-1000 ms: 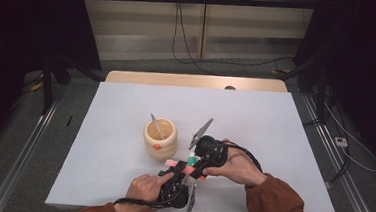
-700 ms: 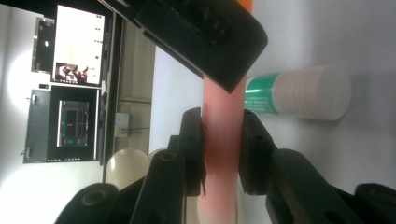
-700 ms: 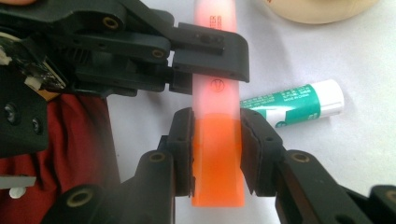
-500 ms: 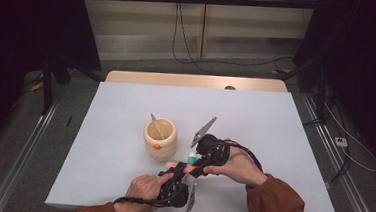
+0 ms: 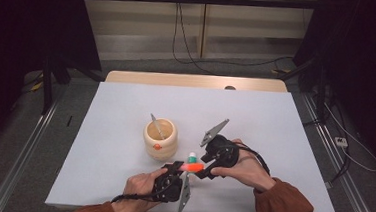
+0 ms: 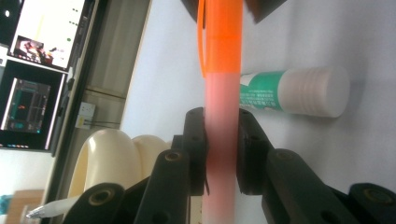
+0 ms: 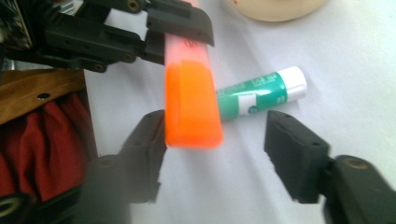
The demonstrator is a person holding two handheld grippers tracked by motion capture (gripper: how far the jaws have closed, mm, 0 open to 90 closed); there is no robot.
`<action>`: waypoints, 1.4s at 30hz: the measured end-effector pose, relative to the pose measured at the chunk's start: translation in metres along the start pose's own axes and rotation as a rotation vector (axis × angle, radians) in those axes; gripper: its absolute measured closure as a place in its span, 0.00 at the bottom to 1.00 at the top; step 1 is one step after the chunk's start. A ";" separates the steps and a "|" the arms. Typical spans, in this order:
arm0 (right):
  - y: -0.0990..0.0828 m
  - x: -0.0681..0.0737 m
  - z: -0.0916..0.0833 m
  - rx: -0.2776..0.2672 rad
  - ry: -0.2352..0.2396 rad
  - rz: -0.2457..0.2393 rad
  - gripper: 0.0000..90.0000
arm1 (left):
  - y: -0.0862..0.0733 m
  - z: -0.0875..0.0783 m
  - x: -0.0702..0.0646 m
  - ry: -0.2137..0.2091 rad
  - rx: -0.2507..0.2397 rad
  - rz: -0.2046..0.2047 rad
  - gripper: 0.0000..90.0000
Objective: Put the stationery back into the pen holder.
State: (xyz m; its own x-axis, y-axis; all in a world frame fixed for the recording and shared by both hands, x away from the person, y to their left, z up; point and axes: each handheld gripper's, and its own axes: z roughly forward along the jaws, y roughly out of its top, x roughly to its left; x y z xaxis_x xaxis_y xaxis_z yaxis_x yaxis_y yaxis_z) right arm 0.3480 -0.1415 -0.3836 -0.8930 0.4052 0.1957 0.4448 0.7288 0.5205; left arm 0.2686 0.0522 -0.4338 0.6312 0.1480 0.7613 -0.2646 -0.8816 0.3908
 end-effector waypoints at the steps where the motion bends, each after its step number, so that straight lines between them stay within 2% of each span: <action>1: -0.001 0.000 -0.001 -0.009 -0.002 -0.004 0.38 | -0.001 0.000 0.001 -0.004 -0.015 -0.022 0.86; 3: -0.004 0.000 -0.003 -0.023 -0.010 0.005 0.36 | -0.002 -0.002 0.004 -0.012 -0.018 -0.055 0.86; 4: -0.006 0.000 -0.004 -0.032 -0.017 0.006 0.33 | -0.002 -0.002 0.004 -0.012 -0.018 -0.055 0.86; 5: -0.008 -0.001 -0.005 -0.043 -0.028 0.015 0.29 | -0.004 -0.001 0.006 -0.026 -0.031 -0.087 0.86; 6: -0.010 -0.001 -0.006 -0.045 -0.037 0.023 0.27 | -0.005 -0.002 0.009 -0.036 -0.026 -0.100 0.86; 7: -0.011 -0.002 -0.007 -0.055 -0.045 0.024 0.26 | -0.007 -0.002 0.012 -0.054 -0.035 -0.137 0.86; 8: -0.012 -0.002 -0.008 -0.061 -0.050 0.030 0.24 | -0.007 -0.002 0.012 -0.054 -0.035 -0.137 0.86; 9: -0.014 -0.002 -0.009 -0.073 -0.062 0.035 0.21 | -0.011 -0.003 0.017 -0.077 -0.049 -0.198 0.86; 10: -0.016 -0.002 -0.010 -0.078 -0.069 0.043 0.20 | -0.012 -0.003 0.018 -0.081 -0.062 -0.241 0.86; 15: -0.026 -0.003 -0.013 -0.116 -0.109 0.063 0.13 | -0.018 -0.006 0.028 -0.121 -0.092 -0.334 0.86; 18: -0.033 -0.006 -0.015 -0.135 -0.135 0.101 0.11 | -0.021 -0.008 0.033 -0.154 -0.112 -0.392 0.86; 22: -0.043 -0.009 -0.018 -0.159 -0.151 0.138 0.09 | -0.027 -0.010 0.040 -0.208 -0.150 -0.497 0.86; 23: -0.043 -0.009 -0.018 -0.159 -0.151 0.138 0.09 | -0.027 -0.010 0.040 -0.208 -0.150 -0.497 0.86; 25: -0.052 -0.010 -0.019 -0.182 -0.172 0.158 0.09 | -0.033 -0.012 0.046 -0.244 -0.186 -0.586 0.86; 28: -0.062 -0.011 -0.023 -0.207 -0.207 0.184 0.09 | -0.038 -0.012 0.051 -0.266 -0.203 -0.642 0.86; 35: -0.082 -0.012 -0.029 -0.255 -0.309 0.240 0.11 | -0.042 -0.015 0.058 -0.292 -0.241 -0.708 0.86; 42: -0.098 -0.010 -0.027 -0.281 -0.340 0.253 0.10 | -0.048 -0.019 0.066 -0.304 -0.281 -0.782 0.86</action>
State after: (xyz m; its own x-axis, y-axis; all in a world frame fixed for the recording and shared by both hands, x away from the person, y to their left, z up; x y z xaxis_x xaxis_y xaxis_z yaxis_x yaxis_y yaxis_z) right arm 0.3115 -0.2324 -0.4140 -0.6663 0.7406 0.0871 0.5668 0.4271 0.7045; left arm 0.3087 0.1132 -0.3927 0.8625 0.5016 0.0678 0.1802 -0.4295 0.8849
